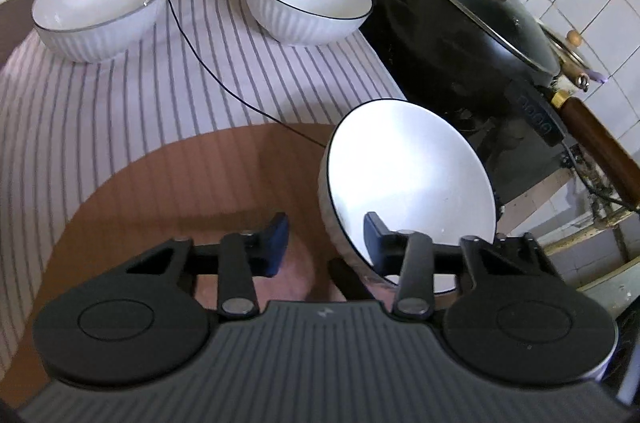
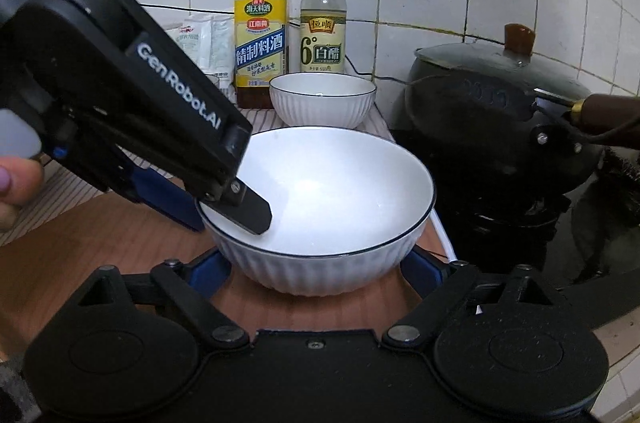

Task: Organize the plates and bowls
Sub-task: 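Close both grippers on the white bowl's rim, then lift the white bowl and carry it beside the plate stack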

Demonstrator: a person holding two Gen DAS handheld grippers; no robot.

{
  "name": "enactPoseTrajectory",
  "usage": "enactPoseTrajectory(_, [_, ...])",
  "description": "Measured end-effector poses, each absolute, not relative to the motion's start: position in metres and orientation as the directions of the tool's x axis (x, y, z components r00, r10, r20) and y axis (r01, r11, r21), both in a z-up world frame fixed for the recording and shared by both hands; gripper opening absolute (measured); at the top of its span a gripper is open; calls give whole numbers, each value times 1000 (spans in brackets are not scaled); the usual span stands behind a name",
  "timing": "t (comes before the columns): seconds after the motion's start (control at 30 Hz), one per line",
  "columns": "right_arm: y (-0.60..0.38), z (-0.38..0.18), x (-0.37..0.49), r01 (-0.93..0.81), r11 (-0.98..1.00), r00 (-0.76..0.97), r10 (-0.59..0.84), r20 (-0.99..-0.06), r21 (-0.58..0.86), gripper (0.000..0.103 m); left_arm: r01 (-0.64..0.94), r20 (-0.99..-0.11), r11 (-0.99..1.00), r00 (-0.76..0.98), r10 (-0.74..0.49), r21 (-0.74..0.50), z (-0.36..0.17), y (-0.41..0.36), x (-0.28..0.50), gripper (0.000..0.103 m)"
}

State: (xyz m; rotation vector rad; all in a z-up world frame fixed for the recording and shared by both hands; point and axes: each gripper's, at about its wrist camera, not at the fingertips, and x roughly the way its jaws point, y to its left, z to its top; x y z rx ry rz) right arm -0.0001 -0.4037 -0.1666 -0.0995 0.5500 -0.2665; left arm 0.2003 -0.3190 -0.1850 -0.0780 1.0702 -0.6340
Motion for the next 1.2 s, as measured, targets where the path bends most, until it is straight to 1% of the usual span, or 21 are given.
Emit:
enactPoseTrajectory(0.1, [-404, -170, 4, 230, 960, 820, -279, -499, -160, 93, 439, -783, 806, 298, -546, -396, -186, -318, 201, 20])
enactPoseTrajectory(0.13, [-403, -171, 5, 230, 960, 819, -279, -501, -157, 93, 434, -786, 810, 296, -542, -395, -185, -319, 201, 20])
enactPoseTrajectory(0.43, [-391, -168, 8, 225, 967, 805, -252, -537, -117, 92, 443, -807, 822, 298, -510, -357, -179, -307, 196, 19])
enactPoseTrajectory(0.67, [-363, -158, 4, 205, 974, 814, -223, -536, -93, 92, 430, -822, 839, 303, -483, -334, -162, -280, 191, 19])
enactPoseTrajectory(0.9, [-329, -143, 5, 119, 988, 839, -154, -522, -100, 92, 386, -839, 868, 315, -443, -313, -136, -241, 189, 19])
enactPoseTrajectory(1.2, [-301, -143, 31, -30, 994, 852, -32, -522, -109, 92, 304, -852, 917, 376, -365, -259, -129, -204, 196, 19])
